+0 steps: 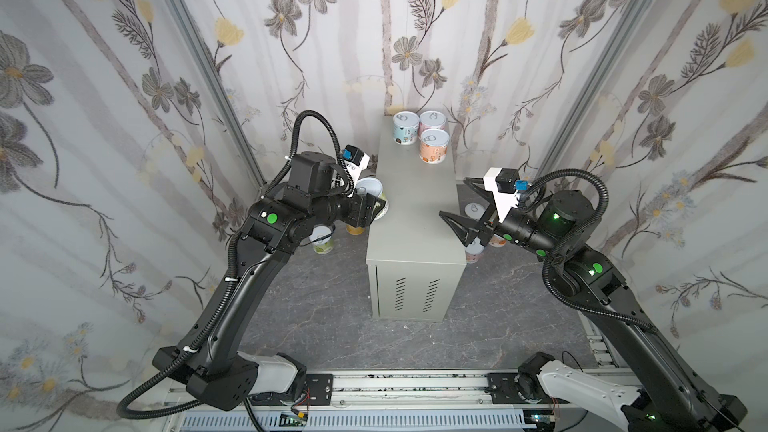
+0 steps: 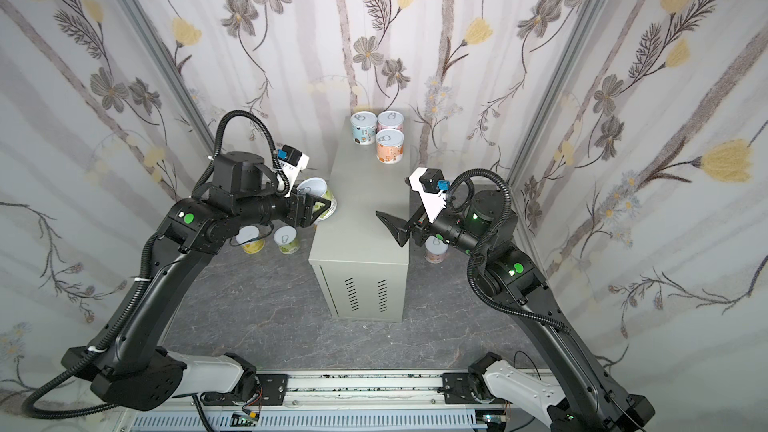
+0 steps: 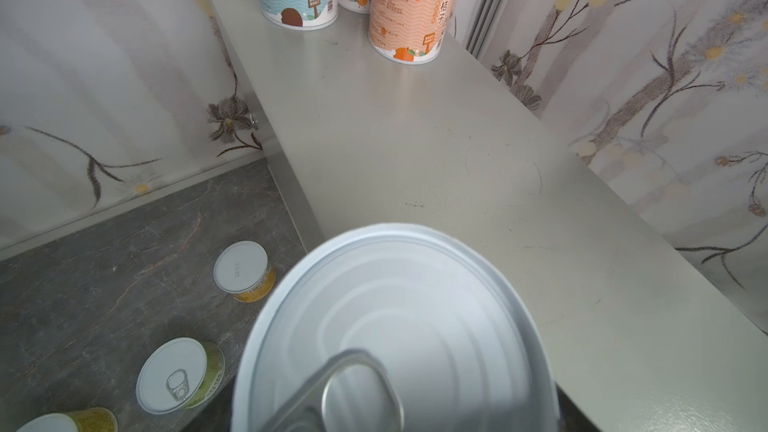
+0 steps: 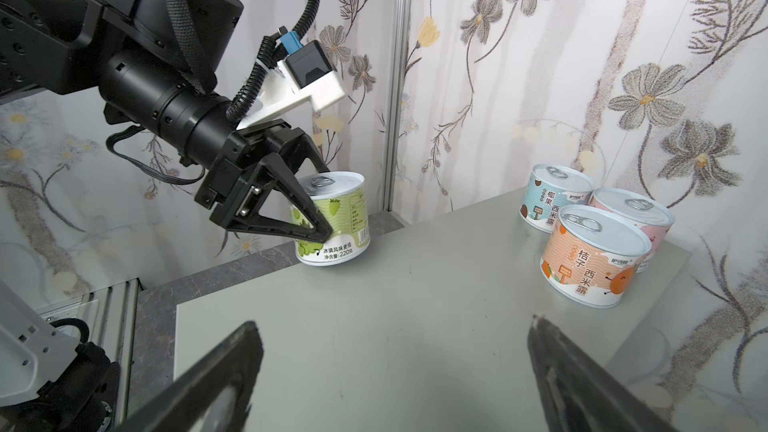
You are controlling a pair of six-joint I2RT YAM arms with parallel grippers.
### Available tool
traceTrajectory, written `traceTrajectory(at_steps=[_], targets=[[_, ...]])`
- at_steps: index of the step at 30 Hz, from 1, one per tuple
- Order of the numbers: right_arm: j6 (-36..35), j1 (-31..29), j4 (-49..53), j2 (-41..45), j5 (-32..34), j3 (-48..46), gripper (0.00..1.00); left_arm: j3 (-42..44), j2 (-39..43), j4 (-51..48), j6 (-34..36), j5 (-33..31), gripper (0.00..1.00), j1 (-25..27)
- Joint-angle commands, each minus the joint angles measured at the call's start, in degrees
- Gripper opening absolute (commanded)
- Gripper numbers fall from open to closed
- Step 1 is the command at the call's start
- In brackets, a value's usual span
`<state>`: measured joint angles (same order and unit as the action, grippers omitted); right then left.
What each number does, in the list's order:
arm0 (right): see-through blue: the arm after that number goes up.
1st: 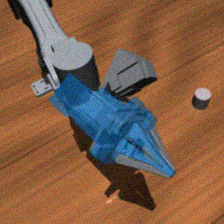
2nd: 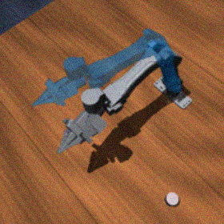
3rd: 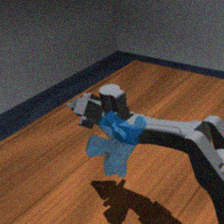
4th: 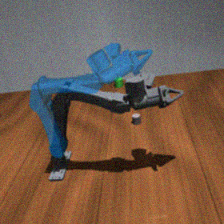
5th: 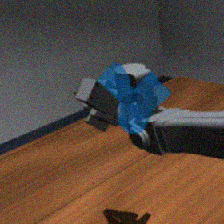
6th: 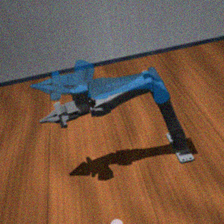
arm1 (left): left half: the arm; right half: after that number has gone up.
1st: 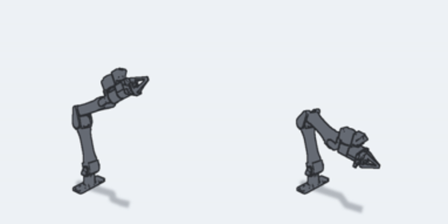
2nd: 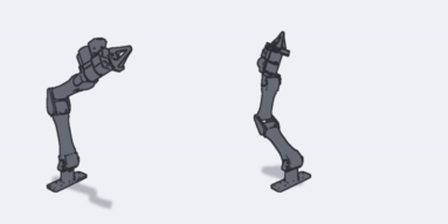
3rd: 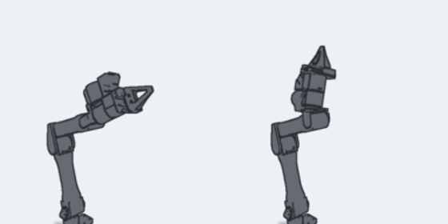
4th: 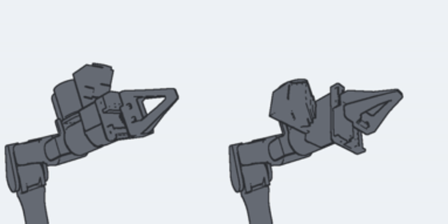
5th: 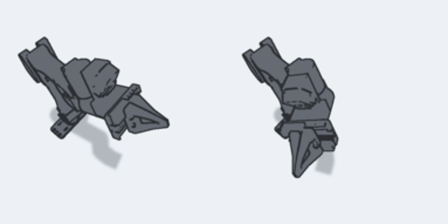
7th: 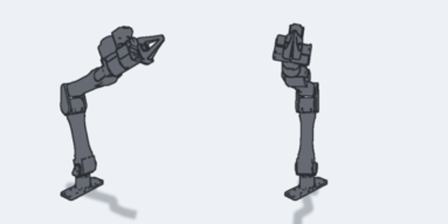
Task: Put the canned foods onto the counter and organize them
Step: 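Lift the green-labelled can up toward the cabinet top with the left gripper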
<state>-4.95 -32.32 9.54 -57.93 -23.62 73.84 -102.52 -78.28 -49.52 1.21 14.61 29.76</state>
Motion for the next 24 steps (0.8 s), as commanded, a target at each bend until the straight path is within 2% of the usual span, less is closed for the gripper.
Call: traceTrajectory(at_steps=[1, 12, 24], targets=[[-0.14, -0.39, -0.96, 0.97, -1.32, -0.76, 1.00, -2.33, -1.70, 2.58, 1.91, -3.24, 0.47, 0.98], [-0.39, -0.65, -2.69, 3.69, -0.03, -5.19, 1.00, -7.82, -9.08, 1.42, 3.05, -8.71, 0.46, 4.02], [-2.23, -0.55, -4.59, 6.16, 5.44, -9.62, 1.00, -10.33, -16.39, 4.98, 3.78, -15.24, 0.47, 5.93]])
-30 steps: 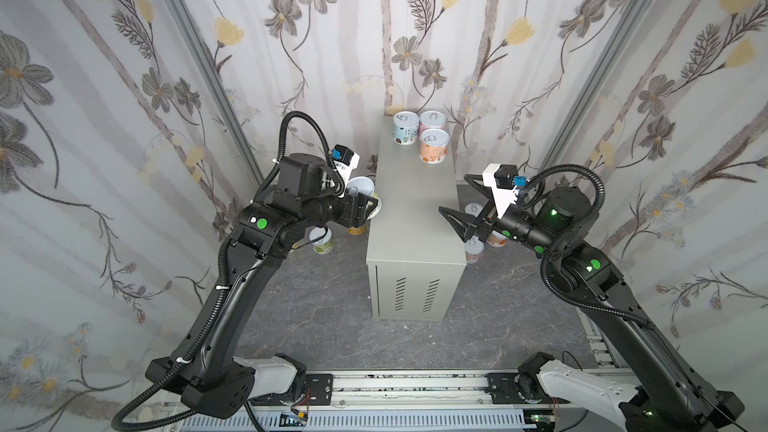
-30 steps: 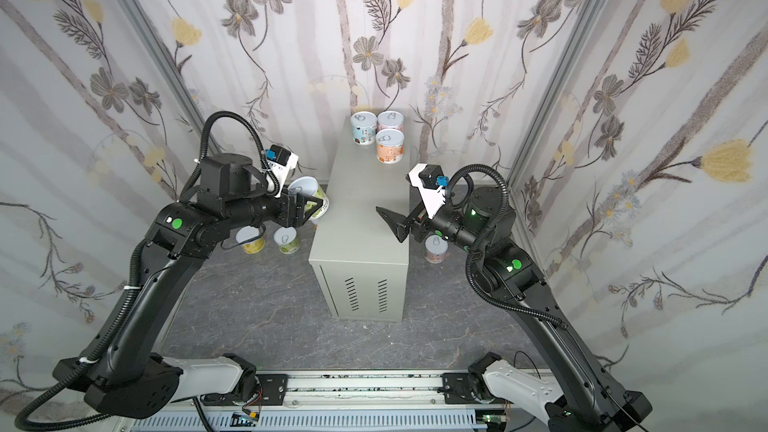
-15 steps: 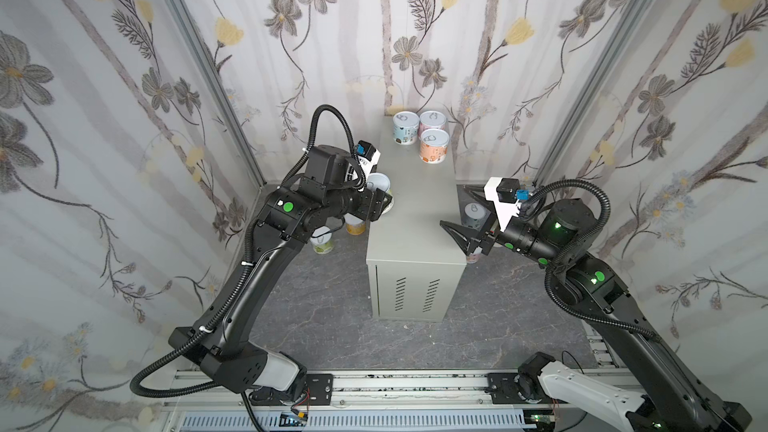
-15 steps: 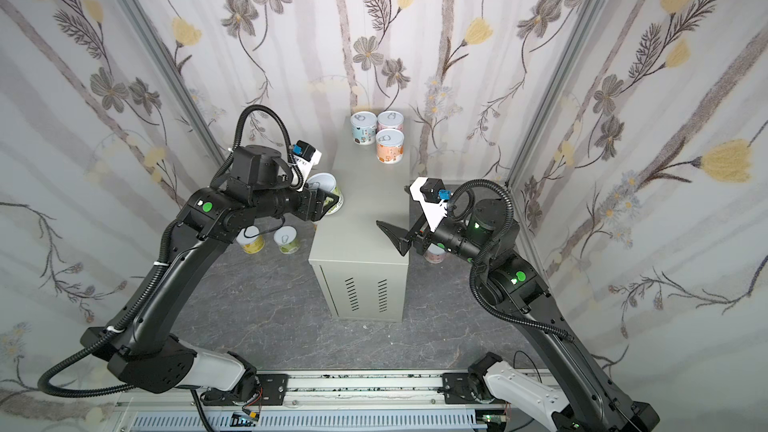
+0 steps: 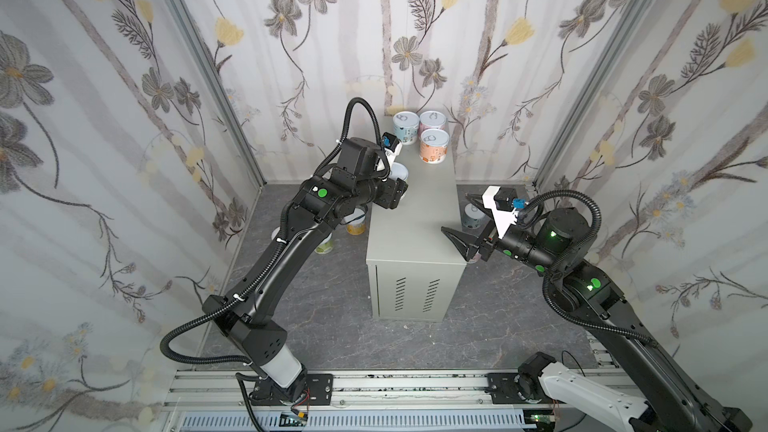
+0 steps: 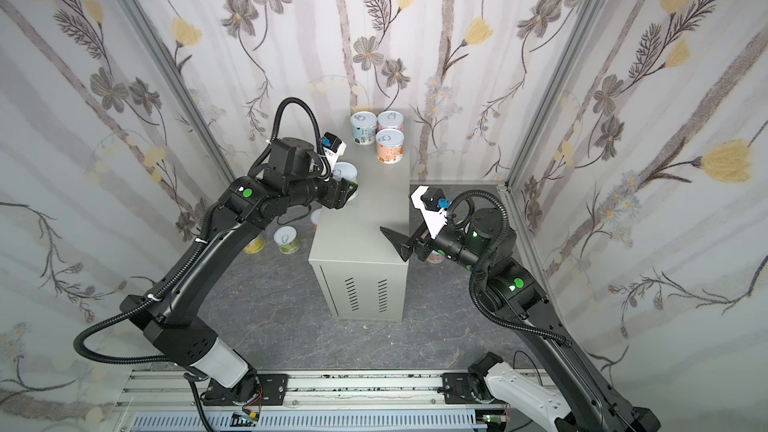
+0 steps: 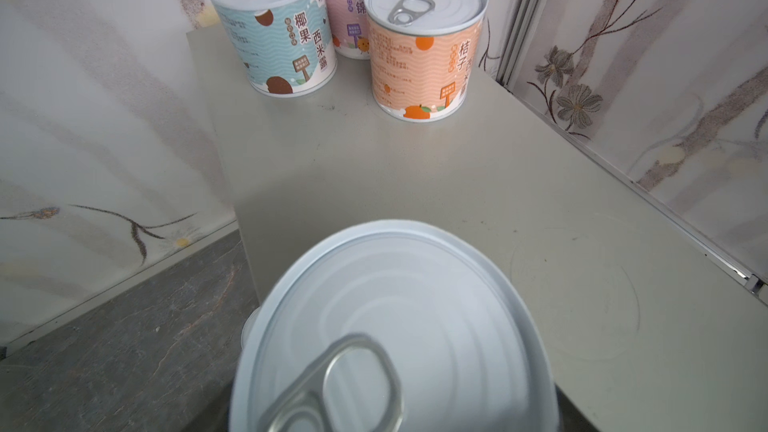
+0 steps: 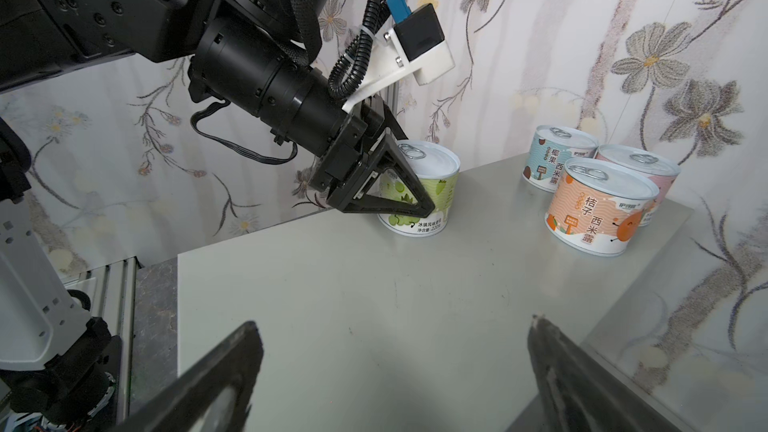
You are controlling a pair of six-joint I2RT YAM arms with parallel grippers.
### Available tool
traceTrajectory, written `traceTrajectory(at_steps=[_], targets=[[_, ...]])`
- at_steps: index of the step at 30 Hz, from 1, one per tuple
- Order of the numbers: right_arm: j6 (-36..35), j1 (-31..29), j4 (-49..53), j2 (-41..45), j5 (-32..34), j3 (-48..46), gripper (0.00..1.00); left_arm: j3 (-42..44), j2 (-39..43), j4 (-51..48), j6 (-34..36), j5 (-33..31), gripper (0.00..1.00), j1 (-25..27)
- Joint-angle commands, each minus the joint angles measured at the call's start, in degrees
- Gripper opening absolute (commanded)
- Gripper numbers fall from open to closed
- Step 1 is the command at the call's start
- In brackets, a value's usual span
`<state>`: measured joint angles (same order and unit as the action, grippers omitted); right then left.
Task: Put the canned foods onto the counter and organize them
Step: 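Lift the green-labelled can up toward the cabinet top with the left gripper, then lower the green can onto the cabinet top beside the teal can, open left gripper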
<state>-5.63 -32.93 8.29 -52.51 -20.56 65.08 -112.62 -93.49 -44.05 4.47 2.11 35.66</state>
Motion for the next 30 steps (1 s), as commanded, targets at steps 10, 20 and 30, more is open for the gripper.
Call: traceTrajectory(at_steps=[10, 20, 30], targets=[[-0.99, 1.88, -7.29, -0.81, 9.71, -3.06, 1.00, -7.18, -9.71, 0.76, 1.62, -4.21, 0.48, -0.49], [1.11, 6.81, -11.42, -3.08, 8.99, -3.47, 1.00, -12.39, -15.67, 1.25, 1.48, -3.14, 0.48, -3.81], [1.74, 11.95, -12.87, -7.72, 3.37, -0.27, 1.00, -14.05, -19.46, 2.03, 2.09, -3.29, 0.48, -4.49]])
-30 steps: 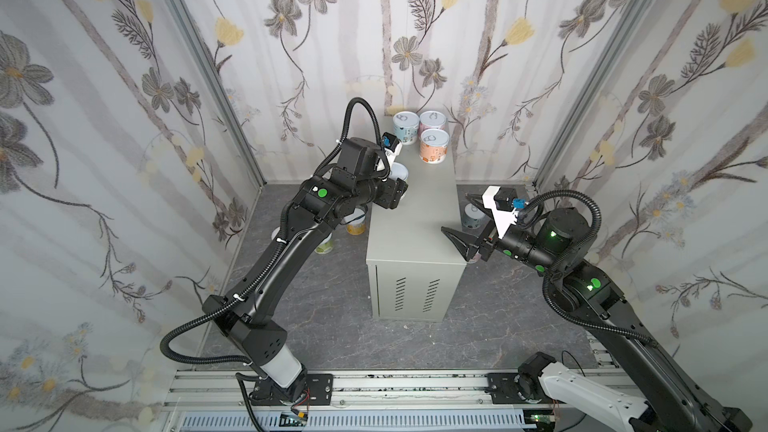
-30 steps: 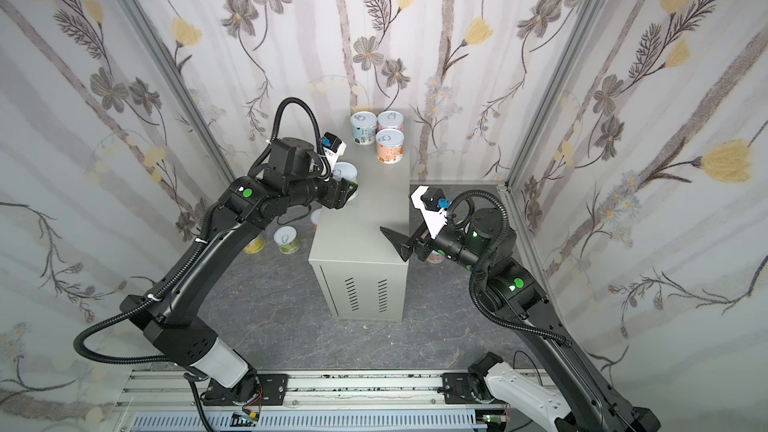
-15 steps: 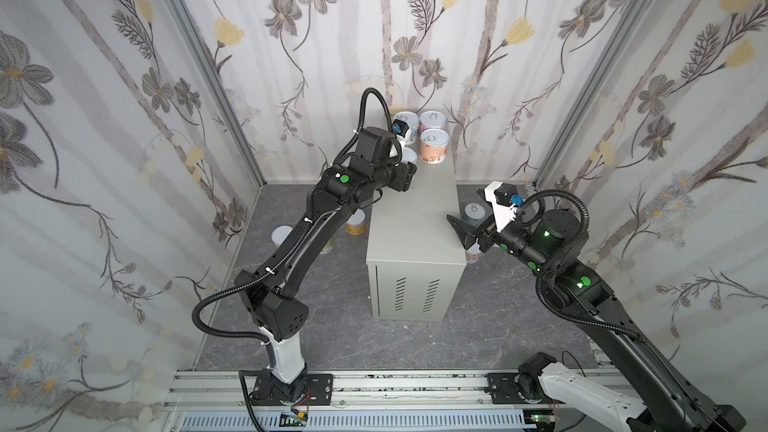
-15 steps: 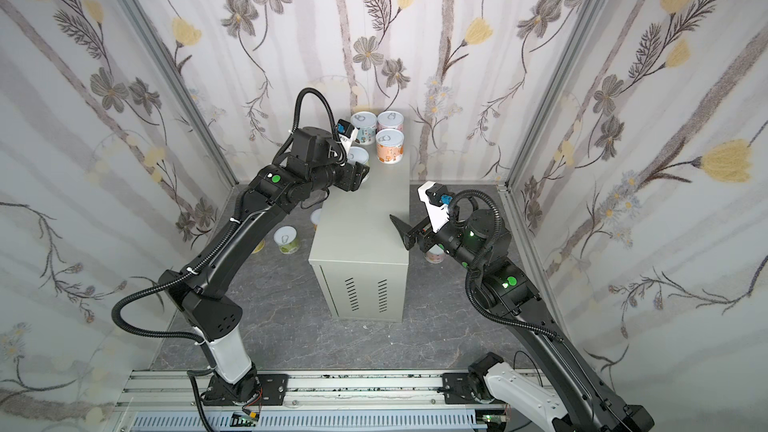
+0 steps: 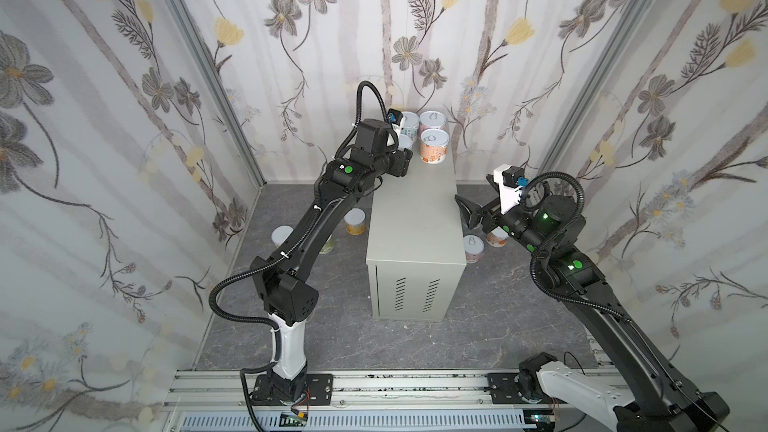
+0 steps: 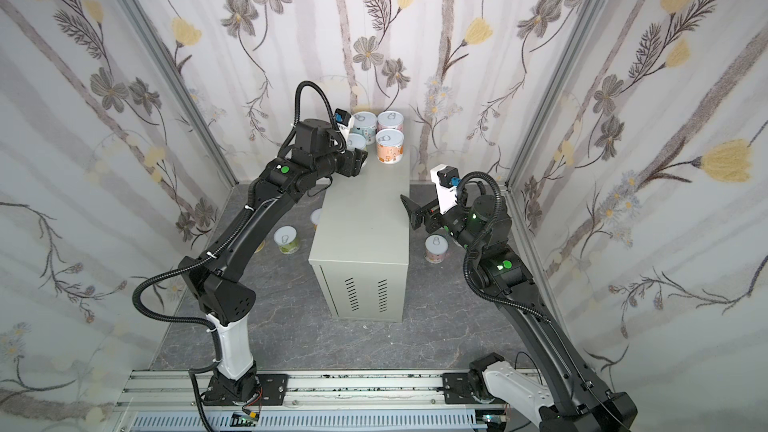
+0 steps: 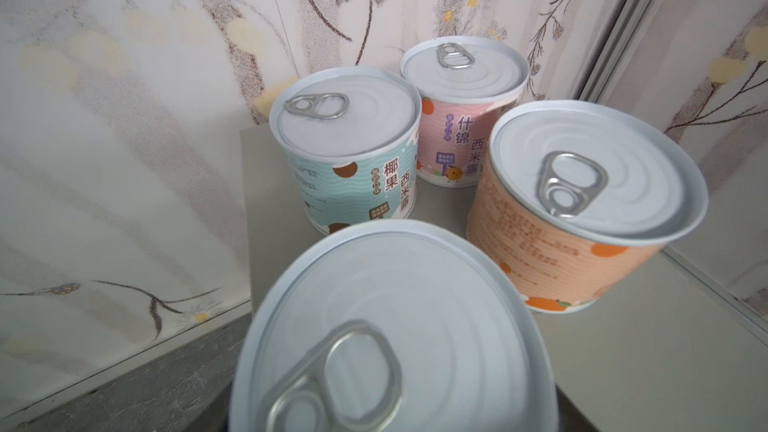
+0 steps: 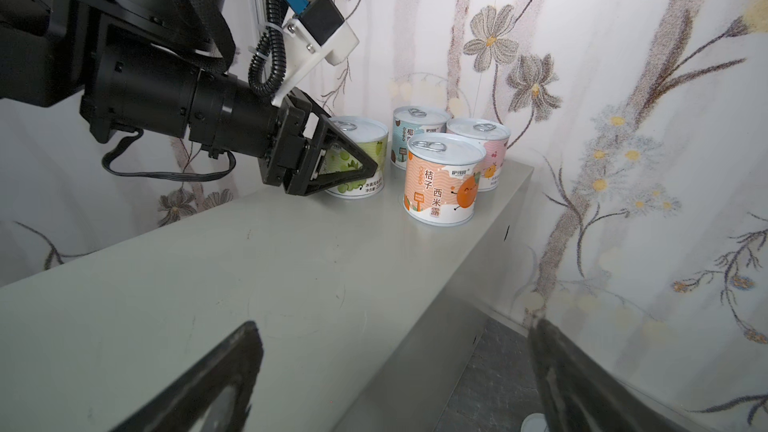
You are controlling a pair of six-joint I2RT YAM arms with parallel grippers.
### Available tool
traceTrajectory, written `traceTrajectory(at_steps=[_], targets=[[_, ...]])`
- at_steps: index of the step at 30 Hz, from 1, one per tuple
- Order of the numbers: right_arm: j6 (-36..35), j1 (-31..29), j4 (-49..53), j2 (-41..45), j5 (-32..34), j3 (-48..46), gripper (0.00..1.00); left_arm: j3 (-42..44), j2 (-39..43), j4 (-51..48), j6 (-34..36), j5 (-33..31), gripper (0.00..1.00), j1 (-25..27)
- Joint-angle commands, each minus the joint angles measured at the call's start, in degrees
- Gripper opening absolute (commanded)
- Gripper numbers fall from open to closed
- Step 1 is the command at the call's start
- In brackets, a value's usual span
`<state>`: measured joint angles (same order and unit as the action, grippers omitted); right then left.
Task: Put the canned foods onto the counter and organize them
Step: 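Lower the green can onto the cabinet top beside the teal can, open left gripper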
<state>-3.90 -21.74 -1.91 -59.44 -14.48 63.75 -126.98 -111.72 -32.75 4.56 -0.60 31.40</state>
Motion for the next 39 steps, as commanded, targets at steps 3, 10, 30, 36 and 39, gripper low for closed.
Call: traceTrajectory(at_steps=[3, 10, 30, 36, 39], targets=[[-0.31, 1.41, -2.81, -2.13, -3.82, 1.73, 1.00, 0.31, -1.56, -9.44, 2.29, -0.74, 0.48, -0.28], [0.38, 1.74, -4.60, -3.22, -5.21, 0.90, 1.00, 0.33, -1.44, -9.96, 2.45, -0.11, 0.64, -0.46], [0.69, 1.79, -4.15, -5.81, -8.62, 3.44, 1.00, 1.16, 2.53, -7.11, 3.71, 2.37, 0.85, -0.71], [0.74, 1.80, -4.74, -7.63, -8.72, 4.82, 1.00, 4.20, 6.35, -6.25, 4.53, 3.15, 0.88, -0.97], [0.65, 1.85, -5.34, -9.44, -8.64, 6.00, 0.99, 9.19, 10.44, -3.53, 5.34, 4.52, 0.88, -1.23]])
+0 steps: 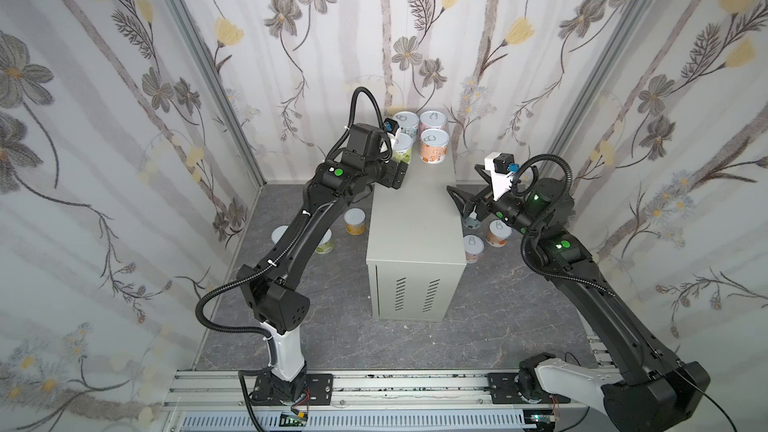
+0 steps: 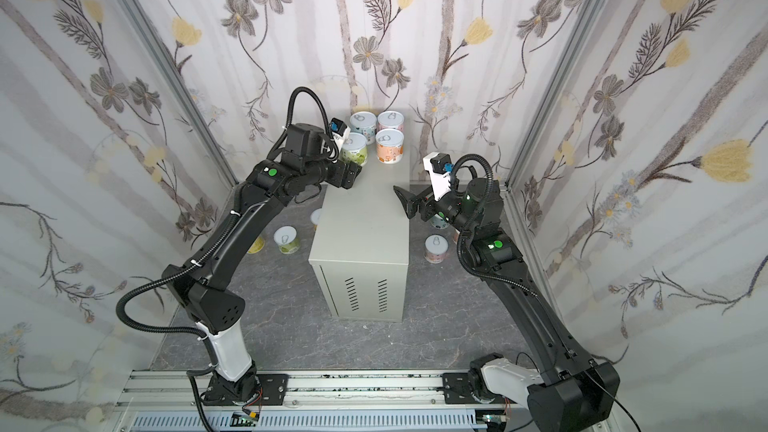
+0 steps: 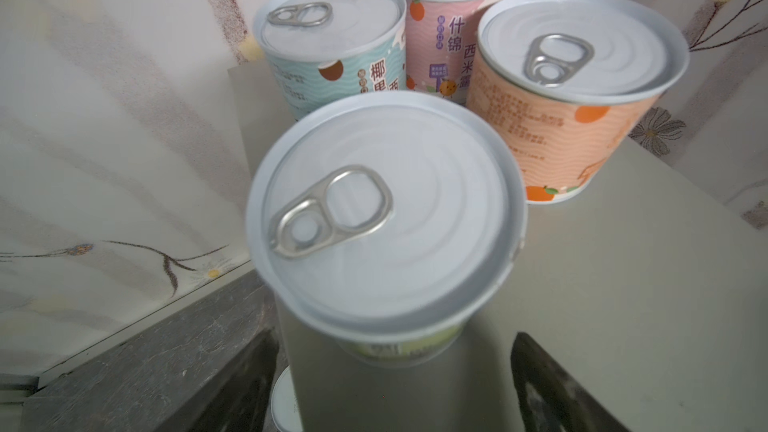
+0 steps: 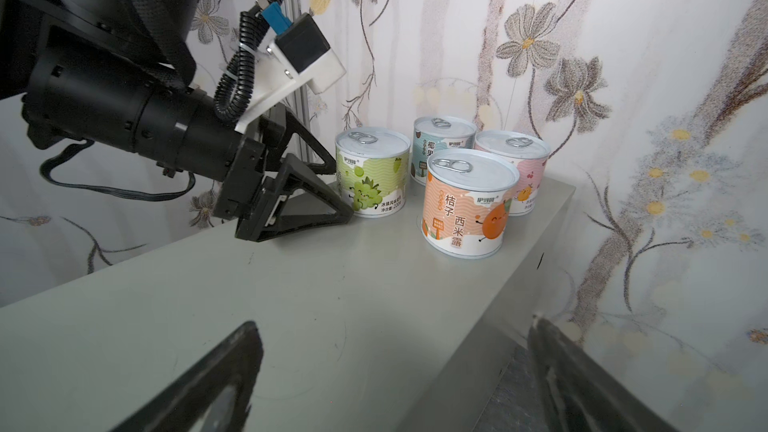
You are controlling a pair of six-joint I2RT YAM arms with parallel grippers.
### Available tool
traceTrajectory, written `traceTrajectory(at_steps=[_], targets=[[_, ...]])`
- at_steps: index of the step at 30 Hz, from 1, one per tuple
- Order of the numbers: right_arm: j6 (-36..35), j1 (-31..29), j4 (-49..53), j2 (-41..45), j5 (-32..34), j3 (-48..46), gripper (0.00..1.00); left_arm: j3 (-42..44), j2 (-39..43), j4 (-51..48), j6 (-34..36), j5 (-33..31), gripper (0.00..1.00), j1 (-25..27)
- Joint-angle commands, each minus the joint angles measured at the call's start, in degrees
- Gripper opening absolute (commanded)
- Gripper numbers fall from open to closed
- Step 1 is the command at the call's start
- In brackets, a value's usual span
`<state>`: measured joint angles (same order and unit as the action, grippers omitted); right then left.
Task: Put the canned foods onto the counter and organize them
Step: 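Lower the green can onto the cabinet top beside the teal can, open left gripper, then bring the right gripper to the orange can while the left holds the green can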
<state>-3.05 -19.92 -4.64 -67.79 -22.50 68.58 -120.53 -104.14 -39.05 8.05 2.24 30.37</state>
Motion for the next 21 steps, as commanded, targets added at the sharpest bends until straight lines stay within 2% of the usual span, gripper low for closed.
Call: traceTrajectory(at_steps=[1, 3, 7, 15, 21], targets=[[-0.20, 0.05, -2.78, -1.80, -0.64, 1.71, 0.99, 5.11, 4.54, 4.41, 2.32, 2.59, 0.88, -0.39], [-0.12, 0.00, -3.41, -3.44, -0.65, 2.64, 0.97, 9.70, 7.77, 7.54, 3.32, 4.70, 0.86, -0.87], [0.75, -0.01, -6.12, -6.47, -0.24, 4.05, 0.95, 19.96, 13.57, 16.74, 3.02, 7.46, 0.69, -2.75], [0.60, -0.10, -11.49, -10.65, 1.93, 4.90, 0.88, 36.66, 20.86, 38.67, 4.15, 12.46, 0.65, -6.67], [-0.76, -1.08, -14.41, -13.30, 4.10, 4.94, 0.88, 37.91, 19.31, 43.92, 4.63, 16.69, 0.63, -8.56]])
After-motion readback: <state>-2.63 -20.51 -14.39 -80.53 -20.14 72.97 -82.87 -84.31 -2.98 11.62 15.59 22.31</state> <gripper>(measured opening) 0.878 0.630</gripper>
